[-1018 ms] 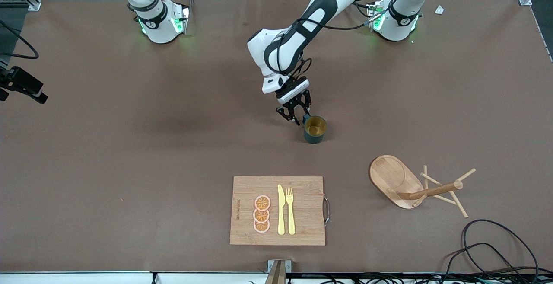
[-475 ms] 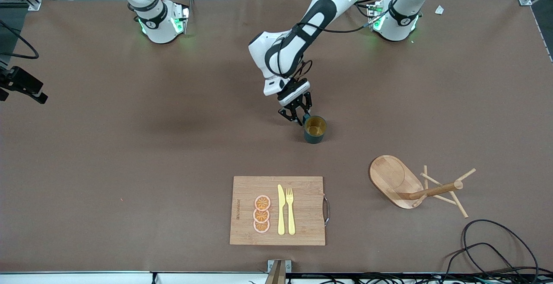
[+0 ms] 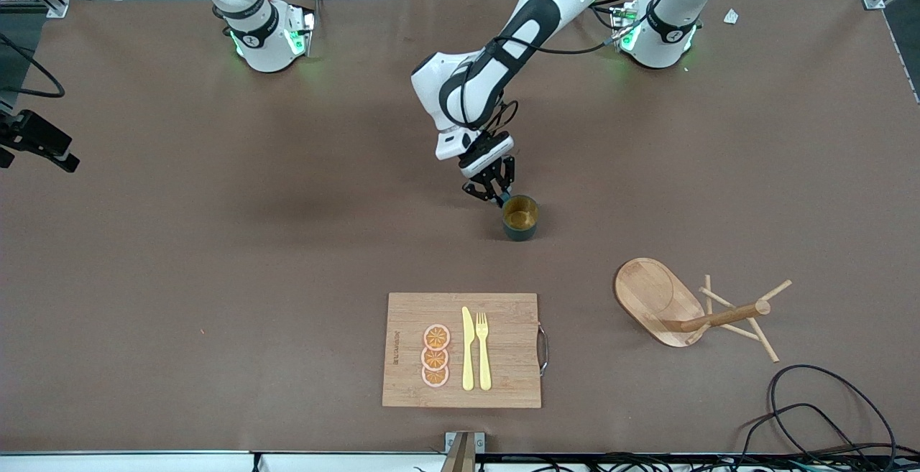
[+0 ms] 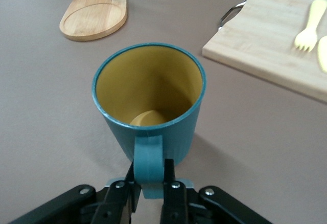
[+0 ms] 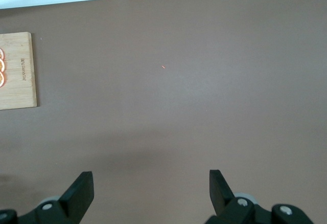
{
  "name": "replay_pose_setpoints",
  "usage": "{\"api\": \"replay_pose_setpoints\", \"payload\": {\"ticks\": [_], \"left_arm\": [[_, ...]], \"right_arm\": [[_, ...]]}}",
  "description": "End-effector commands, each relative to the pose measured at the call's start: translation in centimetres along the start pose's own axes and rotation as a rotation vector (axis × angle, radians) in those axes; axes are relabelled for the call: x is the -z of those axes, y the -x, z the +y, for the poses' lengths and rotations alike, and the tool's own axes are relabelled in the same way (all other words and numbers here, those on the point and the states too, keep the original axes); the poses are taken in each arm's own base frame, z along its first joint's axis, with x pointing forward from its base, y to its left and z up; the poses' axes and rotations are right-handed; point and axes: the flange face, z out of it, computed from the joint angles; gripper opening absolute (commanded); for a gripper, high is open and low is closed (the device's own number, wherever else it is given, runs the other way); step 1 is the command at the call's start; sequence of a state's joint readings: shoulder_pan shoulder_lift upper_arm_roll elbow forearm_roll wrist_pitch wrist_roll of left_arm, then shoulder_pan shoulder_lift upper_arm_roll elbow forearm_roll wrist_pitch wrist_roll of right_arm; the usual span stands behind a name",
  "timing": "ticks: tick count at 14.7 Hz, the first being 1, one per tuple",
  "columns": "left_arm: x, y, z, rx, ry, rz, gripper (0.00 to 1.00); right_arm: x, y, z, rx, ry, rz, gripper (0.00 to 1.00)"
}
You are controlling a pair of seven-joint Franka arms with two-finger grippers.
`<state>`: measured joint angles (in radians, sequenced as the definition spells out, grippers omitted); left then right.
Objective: Pass cup and hang on rack
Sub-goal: 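Lift the mug by its handle with the left gripper toward the rack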
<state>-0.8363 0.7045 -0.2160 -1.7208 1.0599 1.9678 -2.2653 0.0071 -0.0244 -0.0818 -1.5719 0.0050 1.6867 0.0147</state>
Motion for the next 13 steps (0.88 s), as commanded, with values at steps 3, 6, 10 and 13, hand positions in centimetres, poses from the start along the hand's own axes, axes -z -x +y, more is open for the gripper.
{"api": "replay_pose_setpoints", "payload": {"ticks": [3,6,10,13], "left_arm": [[2.3,-7.5,4.1,0.1,-0.01,-0.124,0.0],[4.7,-15.8,5.8,0.202,-0.014,-0.303,0.0],[5.5,-26.1,3.9,0.346,-0.013,-0.504,0.0],[4.7,-34.5,0.8,0.426,0.011,-0.706,0.0]], "right_arm": [[0.2,0.5,0.5,0.012,0.007,0.0,1.0],[0.2,0.5,0.5,0.012,0.007,-0.001,1.0],[0.2,0.5,0.5,0.012,0.007,-0.001,1.0],[0.2,0.5,0.5,0.012,0.007,-0.001,1.0]]}}
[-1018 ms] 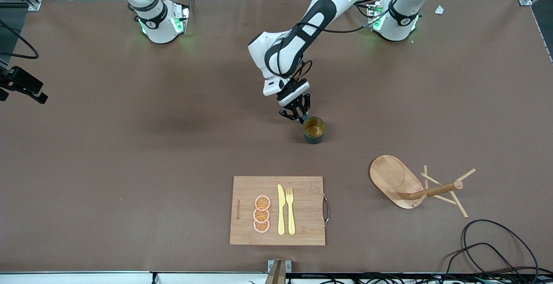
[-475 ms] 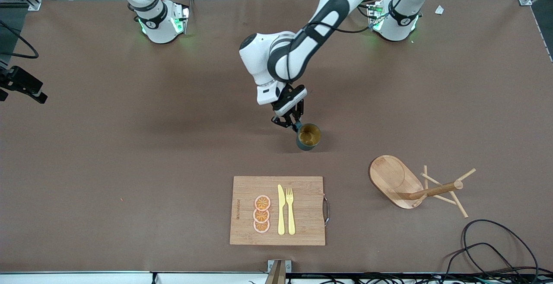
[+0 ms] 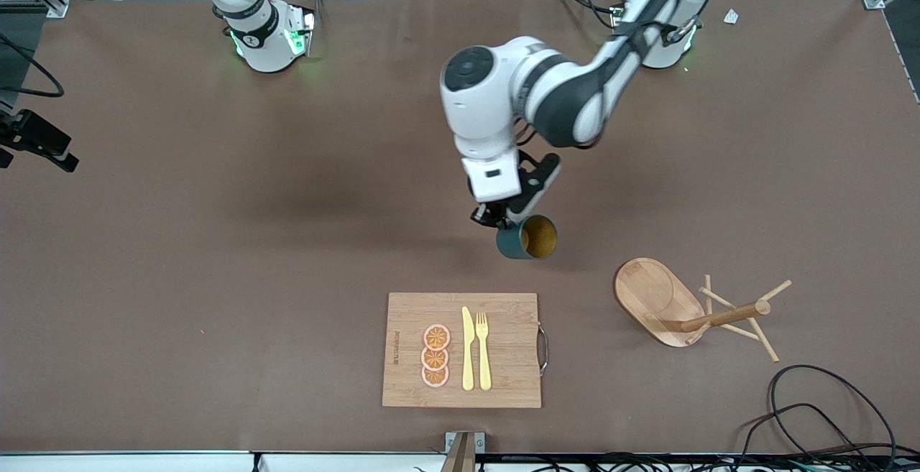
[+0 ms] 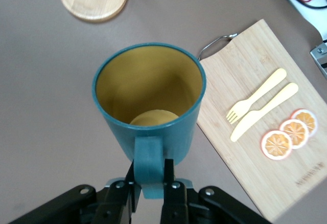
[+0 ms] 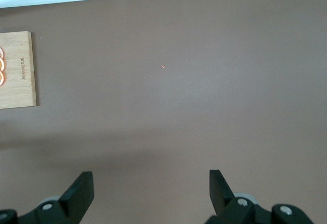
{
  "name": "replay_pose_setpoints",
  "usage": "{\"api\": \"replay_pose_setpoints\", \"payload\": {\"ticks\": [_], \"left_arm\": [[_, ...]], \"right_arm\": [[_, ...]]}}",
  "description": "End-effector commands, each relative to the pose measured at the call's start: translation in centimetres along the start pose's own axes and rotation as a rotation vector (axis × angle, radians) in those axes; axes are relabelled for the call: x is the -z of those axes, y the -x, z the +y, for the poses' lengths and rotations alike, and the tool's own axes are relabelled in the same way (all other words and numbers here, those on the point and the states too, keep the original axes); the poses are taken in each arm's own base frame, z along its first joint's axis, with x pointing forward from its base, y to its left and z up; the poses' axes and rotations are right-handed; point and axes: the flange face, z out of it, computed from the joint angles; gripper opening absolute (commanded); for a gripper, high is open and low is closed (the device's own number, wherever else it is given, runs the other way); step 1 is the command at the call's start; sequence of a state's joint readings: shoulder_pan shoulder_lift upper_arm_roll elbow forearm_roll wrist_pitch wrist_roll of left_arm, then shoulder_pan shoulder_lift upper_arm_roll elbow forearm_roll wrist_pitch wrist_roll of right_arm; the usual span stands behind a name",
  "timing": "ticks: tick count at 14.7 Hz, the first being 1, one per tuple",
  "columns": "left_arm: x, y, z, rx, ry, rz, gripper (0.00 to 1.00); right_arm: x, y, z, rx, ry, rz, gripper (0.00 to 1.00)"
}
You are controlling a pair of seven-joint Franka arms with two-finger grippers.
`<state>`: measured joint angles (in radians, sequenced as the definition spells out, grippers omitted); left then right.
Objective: Pass cup and hang on rack
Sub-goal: 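Lift the mug by its handle with the left gripper toward the rack, then hang the mug on a rack peg with the left gripper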
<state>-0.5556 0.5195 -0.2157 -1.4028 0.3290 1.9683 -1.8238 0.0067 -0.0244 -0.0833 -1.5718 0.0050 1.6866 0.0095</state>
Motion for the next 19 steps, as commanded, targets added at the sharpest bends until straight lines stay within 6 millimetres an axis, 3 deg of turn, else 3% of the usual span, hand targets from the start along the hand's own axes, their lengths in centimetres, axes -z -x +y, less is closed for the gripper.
{"api": "replay_pose_setpoints", "payload": {"ticks": [1,4,6,9,13,17,19], "left_arm": [[4.0,-7.2,-0.6,0.066,0.028,-0.18,0.0],[5.7,-15.5,-1.4,0.154,0.075,-0.405,0.01],[5.3,-20.5,-2.1,0.217,0.116,-0.551,0.0],[4.5,-26.3,-3.4,0.252,0.187,-0.694,0.0],[3.2,-31.9,-4.8,0.374,0.288,-0.901,0.0],[-0.4,-36.8,-7.5,0.337,0.31,-1.005,0.0],[-3.2,-39.1,-9.5,0.271,0.308,-1.044,0.0]], "right_arm": [[0.2,0.5,0.4,0.007,0.007,-0.001,1.0],[0.2,0.5,0.4,0.009,0.007,-0.001,1.0],[0.2,0.5,0.4,0.007,0.007,-0.001,1.0],[0.2,0.5,0.4,0.009,0.007,-0.001,1.0],[0.2,0.5,0.4,0.007,0.005,-0.001,1.0],[0.2,0.5,0.4,0.007,0.005,-0.001,1.0],[0.2,0.5,0.4,0.007,0.005,-0.001,1.0]]}}
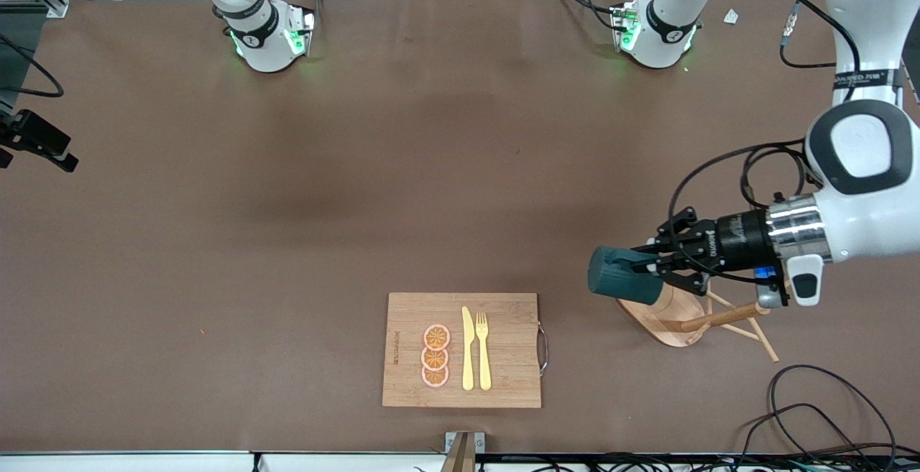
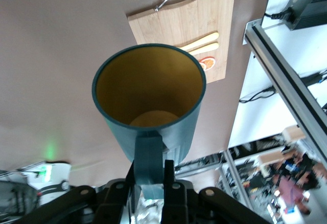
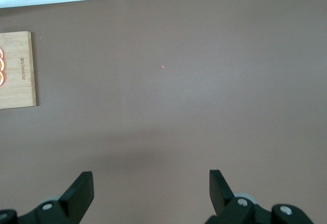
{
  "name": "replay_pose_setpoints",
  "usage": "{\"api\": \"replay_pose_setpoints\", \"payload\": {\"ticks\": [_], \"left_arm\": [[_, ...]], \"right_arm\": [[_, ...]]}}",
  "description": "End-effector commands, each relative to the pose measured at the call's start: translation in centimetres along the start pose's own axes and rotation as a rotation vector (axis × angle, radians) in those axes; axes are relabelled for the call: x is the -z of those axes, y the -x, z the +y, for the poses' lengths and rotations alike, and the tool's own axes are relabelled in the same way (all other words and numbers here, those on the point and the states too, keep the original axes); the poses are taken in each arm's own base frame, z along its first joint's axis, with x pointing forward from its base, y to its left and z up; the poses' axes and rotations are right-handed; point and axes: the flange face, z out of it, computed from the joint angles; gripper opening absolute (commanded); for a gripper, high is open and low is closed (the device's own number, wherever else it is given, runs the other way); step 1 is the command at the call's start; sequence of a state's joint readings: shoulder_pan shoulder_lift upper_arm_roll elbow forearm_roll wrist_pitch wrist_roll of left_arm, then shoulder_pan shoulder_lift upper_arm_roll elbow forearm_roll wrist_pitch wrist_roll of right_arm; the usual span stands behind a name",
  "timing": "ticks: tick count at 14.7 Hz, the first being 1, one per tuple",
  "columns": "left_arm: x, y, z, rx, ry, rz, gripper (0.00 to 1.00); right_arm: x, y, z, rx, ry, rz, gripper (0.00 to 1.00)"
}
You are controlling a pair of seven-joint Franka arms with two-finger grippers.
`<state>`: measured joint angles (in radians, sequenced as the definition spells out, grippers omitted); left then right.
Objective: Pass cup and hang on rack
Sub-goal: 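Hang the mug on a rack peg with the left gripper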
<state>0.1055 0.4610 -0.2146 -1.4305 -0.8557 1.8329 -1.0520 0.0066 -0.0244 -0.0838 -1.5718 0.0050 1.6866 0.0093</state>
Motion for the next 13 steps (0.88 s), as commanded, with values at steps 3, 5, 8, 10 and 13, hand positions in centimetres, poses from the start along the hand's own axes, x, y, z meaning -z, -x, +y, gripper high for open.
{"api": "replay_pose_setpoints", "payload": {"ticks": [3,5,8,10,13], "left_arm": [[2.3,-5.5,-1.7,-0.089,-0.019,-0.088,0.0],[2.8,-7.3,-2.1,-0.074,-0.015,-0.095,0.0],[3.4,-8.9,-2.7,-0.136,-0.008,-0.104,0.0],[4.0,-9.9,-2.9,-0.127,0.004,-0.103,0.0],[5.6,-11.2,-3.3,-0.105,0.035,-0.106,0.0]], "right_arm": [[0.2,0.6,0.6,0.006,0.005,-0.007,1.0],[0.2,0.6,0.5,0.006,0.004,-0.007,1.0],[0.2,0.6,0.5,0.006,0.004,-0.007,1.0],[0.2,0.5,0.5,0.006,0.004,-0.006,1.0],[0.2,0.5,0.5,0.006,0.004,-0.006,1.0]]}}
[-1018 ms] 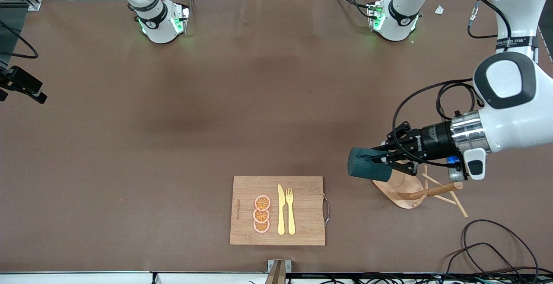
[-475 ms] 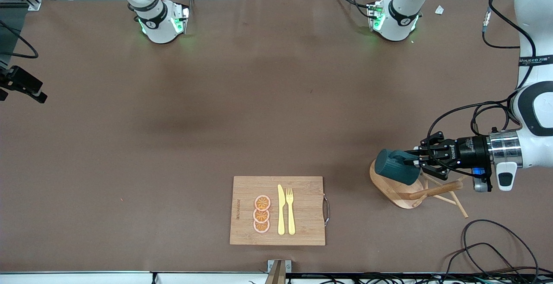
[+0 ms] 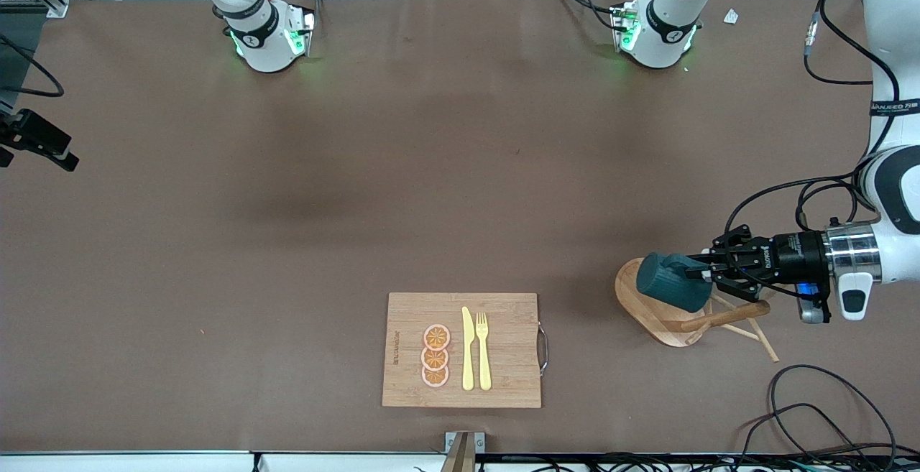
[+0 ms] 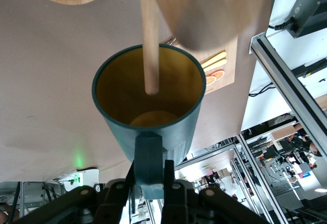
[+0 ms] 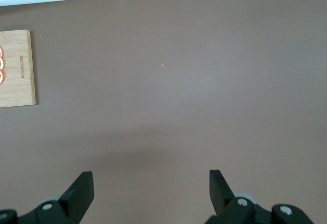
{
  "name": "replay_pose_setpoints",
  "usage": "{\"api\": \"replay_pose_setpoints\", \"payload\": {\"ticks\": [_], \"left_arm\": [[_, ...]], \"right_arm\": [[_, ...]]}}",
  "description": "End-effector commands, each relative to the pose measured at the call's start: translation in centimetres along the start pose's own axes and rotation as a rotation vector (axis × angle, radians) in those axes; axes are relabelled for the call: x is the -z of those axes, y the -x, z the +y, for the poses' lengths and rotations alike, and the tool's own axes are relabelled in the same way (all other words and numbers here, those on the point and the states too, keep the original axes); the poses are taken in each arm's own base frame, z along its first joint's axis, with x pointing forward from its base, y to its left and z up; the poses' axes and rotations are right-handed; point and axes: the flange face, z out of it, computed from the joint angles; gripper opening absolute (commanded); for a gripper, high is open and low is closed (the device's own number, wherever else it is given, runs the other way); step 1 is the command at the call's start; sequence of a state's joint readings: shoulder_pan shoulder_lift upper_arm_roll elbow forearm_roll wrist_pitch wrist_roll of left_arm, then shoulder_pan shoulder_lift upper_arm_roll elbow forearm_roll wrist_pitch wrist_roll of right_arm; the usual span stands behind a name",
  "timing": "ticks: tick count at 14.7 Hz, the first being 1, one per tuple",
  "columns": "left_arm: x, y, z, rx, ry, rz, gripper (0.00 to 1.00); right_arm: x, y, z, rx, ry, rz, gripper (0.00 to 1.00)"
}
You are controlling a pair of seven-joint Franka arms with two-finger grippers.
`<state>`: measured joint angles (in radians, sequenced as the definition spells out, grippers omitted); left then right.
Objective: Pass cup and hang on rack
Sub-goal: 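Hang the mug on a rack peg with the left gripper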
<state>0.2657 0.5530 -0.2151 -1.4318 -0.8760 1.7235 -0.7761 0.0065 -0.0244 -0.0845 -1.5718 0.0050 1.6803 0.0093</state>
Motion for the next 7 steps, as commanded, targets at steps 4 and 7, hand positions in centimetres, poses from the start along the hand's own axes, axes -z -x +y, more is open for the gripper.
{"api": "replay_pose_setpoints", "payload": {"ticks": [4,7], "left_arm": [[2.9,-1.3,-0.7,-0.005,0.058,-0.028,0.0],[4.1,-2.0,-1.4,-0.004,0.073,-0.052,0.0]], "right_arm": [[0.2,0.5,0.5,0.006,0.002,0.001,1.0],[0.1,0.4,0.5,0.006,0.002,-0.001,1.0]]}}
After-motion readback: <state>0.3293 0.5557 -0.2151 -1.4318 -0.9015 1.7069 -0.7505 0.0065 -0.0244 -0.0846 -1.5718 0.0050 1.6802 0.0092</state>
